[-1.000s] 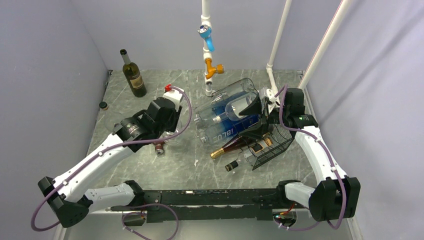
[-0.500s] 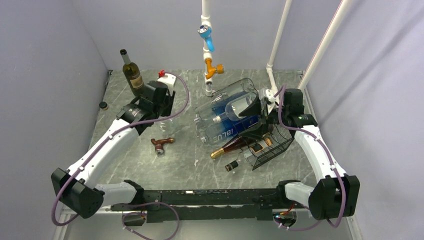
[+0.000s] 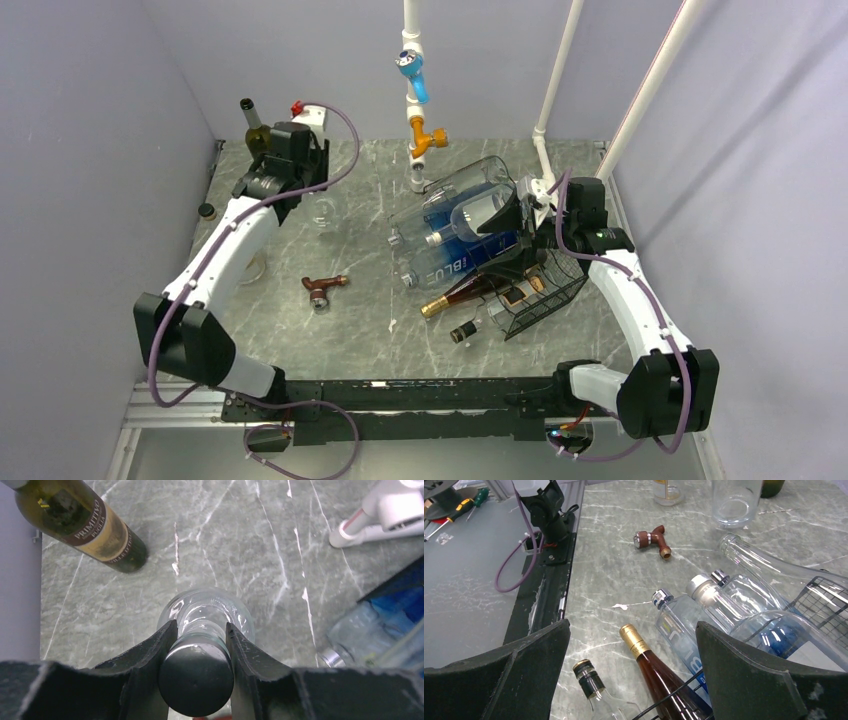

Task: Take the wine bottle off the wine rack
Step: Place the wine bottle at the center of the board.

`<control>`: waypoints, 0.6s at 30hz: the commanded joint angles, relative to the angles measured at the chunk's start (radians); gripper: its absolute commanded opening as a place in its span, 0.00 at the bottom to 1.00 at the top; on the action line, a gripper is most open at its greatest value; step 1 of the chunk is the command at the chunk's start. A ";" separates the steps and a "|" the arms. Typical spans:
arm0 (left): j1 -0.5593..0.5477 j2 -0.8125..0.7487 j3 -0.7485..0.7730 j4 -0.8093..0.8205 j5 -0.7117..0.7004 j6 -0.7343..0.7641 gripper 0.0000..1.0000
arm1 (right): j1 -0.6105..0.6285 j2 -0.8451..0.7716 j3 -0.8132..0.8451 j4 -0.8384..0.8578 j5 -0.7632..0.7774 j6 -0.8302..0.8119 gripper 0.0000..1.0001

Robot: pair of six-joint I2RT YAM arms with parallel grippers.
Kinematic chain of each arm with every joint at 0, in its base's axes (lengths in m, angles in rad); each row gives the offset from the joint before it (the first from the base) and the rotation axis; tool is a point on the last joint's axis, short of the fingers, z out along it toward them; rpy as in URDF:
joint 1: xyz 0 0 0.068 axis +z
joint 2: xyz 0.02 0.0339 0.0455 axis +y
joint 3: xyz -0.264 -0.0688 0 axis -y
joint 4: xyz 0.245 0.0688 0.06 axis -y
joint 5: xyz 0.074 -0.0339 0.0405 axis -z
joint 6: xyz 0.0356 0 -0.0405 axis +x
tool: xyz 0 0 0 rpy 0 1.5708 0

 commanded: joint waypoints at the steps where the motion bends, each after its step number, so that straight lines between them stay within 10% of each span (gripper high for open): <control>1: 0.056 0.026 0.131 0.282 0.031 0.043 0.00 | -0.006 0.005 0.020 -0.005 -0.043 -0.030 0.99; 18: 0.147 0.308 0.349 0.405 0.037 0.085 0.00 | -0.004 0.015 0.016 -0.003 -0.050 -0.029 0.99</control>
